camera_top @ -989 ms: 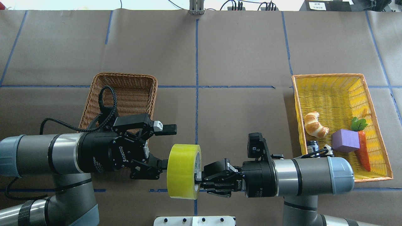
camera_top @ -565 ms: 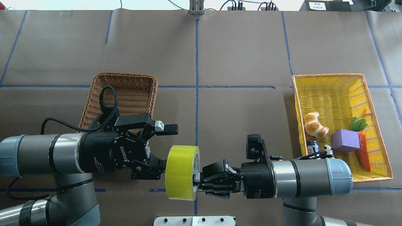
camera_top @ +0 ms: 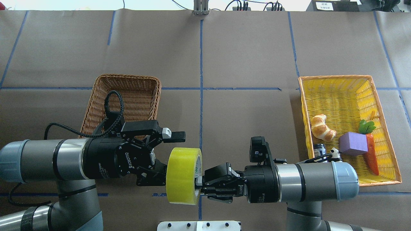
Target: Move tape to another basket
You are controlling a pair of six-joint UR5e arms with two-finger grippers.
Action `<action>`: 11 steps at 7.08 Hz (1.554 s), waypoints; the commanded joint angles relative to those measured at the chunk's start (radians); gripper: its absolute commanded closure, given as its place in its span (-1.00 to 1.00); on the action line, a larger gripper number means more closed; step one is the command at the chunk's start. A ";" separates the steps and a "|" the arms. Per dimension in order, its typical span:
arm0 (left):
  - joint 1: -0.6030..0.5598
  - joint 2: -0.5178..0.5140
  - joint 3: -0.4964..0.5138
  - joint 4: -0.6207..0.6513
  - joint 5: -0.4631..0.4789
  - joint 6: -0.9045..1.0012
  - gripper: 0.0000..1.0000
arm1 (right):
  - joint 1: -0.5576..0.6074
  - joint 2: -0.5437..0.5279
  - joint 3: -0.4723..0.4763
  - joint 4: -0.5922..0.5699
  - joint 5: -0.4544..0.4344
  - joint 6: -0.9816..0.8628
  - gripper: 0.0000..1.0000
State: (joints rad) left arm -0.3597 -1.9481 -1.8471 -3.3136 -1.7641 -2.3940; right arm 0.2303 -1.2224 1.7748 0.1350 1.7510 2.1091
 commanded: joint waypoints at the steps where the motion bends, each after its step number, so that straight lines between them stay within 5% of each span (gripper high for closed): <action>1: 0.004 0.002 0.000 0.000 0.000 -0.002 -0.61 | 0.001 0.000 0.000 0.000 -0.001 -0.001 0.99; 5: 0.007 0.002 -0.001 0.000 -0.002 -0.007 -0.16 | -0.003 0.000 -0.005 0.005 -0.024 -0.001 0.95; 6: 0.014 0.002 0.000 0.000 -0.002 -0.005 0.24 | -0.005 0.000 -0.011 0.006 -0.027 -0.003 0.49; 7: 0.015 0.003 0.000 0.000 -0.003 -0.002 0.78 | -0.005 0.003 -0.012 0.005 -0.034 -0.003 -0.81; 8: 0.015 0.003 0.000 0.000 -0.003 -0.004 0.93 | -0.018 0.001 -0.014 0.005 -0.059 -0.001 -0.99; 11: 0.015 0.005 -0.001 0.000 -0.005 -0.005 0.96 | -0.023 0.001 -0.014 0.006 -0.064 -0.001 -0.99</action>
State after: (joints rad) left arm -0.3452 -1.9446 -1.8478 -3.3134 -1.7681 -2.3989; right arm 0.2094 -1.2210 1.7611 0.1399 1.6892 2.1076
